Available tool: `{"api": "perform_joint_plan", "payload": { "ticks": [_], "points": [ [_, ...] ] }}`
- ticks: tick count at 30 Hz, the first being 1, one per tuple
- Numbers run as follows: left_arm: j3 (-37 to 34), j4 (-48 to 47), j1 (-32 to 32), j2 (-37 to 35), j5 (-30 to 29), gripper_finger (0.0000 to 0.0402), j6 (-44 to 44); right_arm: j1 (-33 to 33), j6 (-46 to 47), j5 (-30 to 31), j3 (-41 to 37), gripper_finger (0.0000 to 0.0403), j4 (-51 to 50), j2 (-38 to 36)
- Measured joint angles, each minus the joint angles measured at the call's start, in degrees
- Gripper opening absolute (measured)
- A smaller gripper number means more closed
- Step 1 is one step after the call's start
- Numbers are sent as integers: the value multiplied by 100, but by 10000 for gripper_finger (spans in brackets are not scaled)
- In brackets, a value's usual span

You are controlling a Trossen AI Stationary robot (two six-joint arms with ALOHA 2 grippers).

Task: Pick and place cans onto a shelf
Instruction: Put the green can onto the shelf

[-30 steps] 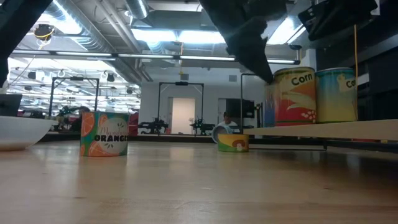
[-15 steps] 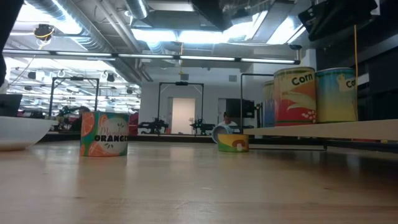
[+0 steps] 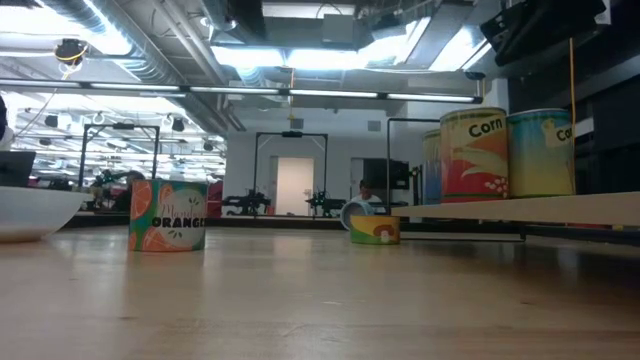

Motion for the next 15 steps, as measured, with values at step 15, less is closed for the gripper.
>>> {"api": "perform_joint_plan", "payload": {
  "ticks": [15],
  "points": [
    [-2793,1318,-534,-348,1204,38,-3212,-96,452,7,0,139,121,15]
  ]
}}
